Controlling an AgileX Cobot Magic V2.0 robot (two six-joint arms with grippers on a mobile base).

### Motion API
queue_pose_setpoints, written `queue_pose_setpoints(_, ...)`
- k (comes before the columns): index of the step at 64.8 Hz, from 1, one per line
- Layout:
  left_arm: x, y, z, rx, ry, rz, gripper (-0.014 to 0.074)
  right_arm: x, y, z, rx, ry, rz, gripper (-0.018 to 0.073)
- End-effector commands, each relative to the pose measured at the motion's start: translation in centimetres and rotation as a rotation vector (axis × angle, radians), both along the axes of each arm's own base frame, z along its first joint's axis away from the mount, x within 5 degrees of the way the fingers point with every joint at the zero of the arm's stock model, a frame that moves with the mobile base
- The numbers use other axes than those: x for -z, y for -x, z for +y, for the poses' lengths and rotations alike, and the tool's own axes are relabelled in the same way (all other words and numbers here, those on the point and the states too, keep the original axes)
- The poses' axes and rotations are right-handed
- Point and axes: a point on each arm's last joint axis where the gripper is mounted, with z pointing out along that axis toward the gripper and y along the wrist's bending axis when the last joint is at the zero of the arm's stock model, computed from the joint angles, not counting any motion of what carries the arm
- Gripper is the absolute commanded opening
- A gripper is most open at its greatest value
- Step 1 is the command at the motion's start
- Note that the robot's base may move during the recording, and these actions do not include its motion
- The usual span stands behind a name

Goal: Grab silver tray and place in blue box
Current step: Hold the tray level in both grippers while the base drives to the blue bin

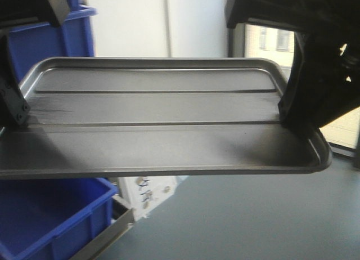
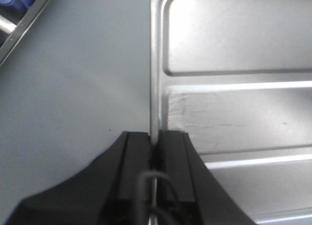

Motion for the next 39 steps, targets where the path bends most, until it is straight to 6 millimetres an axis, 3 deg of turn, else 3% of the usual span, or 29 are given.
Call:
queue_pose_setpoints(1, -1.29, 0.02, 0.15, 0.009, 0.022, -0.049, -0.0015, -1.54, -0.32, -0.35, -0.008, -0.017, -0.08, 0.0059)
queue_pose_setpoints(39, -1.29, 0.02, 0.15, 0.009, 0.022, -0.049, -0.0015, -1.54, -0.31, -0.36, -0.008, -0.016, -0.08, 0.0059)
